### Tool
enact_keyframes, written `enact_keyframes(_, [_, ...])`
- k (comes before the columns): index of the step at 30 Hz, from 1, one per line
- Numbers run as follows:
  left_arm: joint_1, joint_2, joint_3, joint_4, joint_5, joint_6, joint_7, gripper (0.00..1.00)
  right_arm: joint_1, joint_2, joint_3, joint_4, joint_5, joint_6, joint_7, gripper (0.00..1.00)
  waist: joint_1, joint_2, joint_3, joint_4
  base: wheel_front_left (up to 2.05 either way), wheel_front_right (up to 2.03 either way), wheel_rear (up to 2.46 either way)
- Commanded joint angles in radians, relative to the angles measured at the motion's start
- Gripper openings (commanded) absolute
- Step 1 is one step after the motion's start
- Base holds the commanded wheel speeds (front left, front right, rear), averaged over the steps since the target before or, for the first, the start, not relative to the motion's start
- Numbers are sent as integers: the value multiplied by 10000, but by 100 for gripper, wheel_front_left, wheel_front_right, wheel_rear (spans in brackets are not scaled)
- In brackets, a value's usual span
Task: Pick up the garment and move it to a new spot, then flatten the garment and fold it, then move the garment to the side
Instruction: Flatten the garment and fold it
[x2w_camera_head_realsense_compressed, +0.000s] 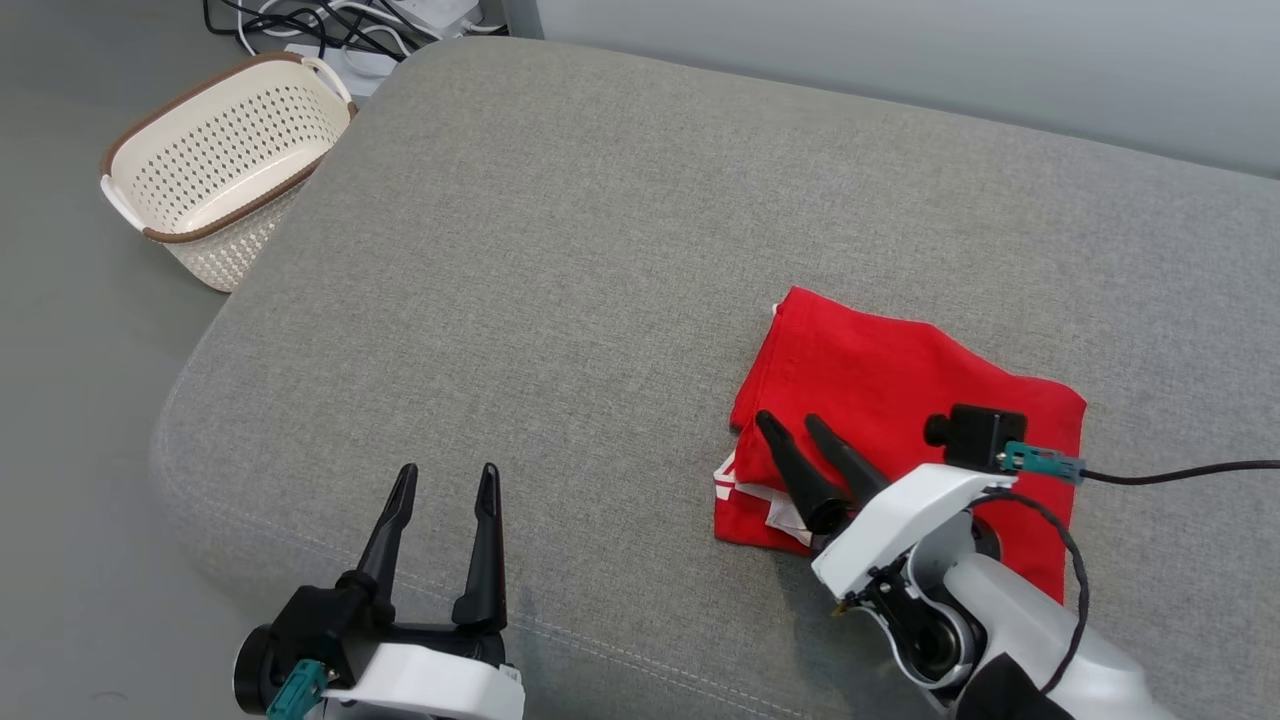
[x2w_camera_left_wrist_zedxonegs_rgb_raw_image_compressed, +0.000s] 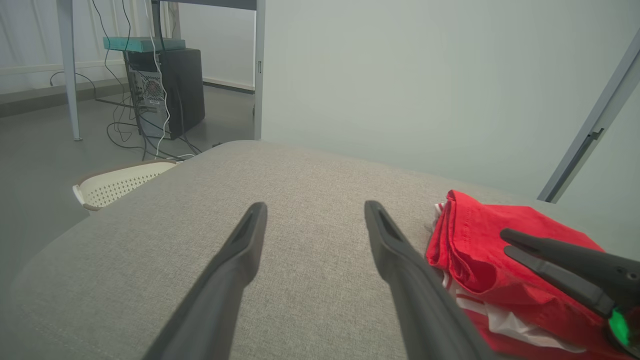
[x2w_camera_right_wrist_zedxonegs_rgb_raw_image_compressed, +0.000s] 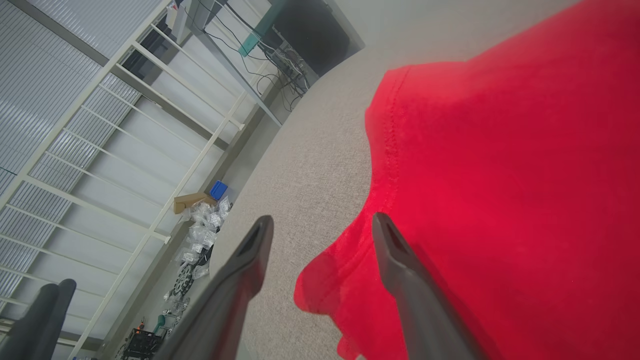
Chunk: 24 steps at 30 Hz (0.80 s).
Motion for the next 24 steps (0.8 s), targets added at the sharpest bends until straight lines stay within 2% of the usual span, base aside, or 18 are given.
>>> enact_keyframes(1, [-241,33,308,-221,-42,83,-49,100,-101,263,186,-312,123,2,13,100,0,0,-30,-32,0,0,0])
enact_keyframes(7, [-222,33,350,-184,52,70,-49,100,-126,-46,381,-995,310,2,-179,100,0,0,-192,-247,0,0,0])
enact_keyframes(13, [-150,33,501,-179,155,13,-49,100,-149,-816,-22,-1119,-682,2,-475,100,0,0,-450,-693,0,0,0])
enact_keyframes(15, [-140,33,552,-191,169,-13,-49,100,-95,-997,-650,-1279,-1309,2,-490,100,0,0,-523,-922,0,0,0])
enact_keyframes(20, [-179,33,691,-185,202,-73,-49,100,712,-947,-2682,-1977,-2576,2,-496,100,0,0,-695,-1592,0,0,0])
enact_keyframes(24, [-269,33,822,-209,218,-106,-49,100,1167,-893,-3461,-2302,-3385,2,-497,100,0,0,-747,-2035,0,0,0])
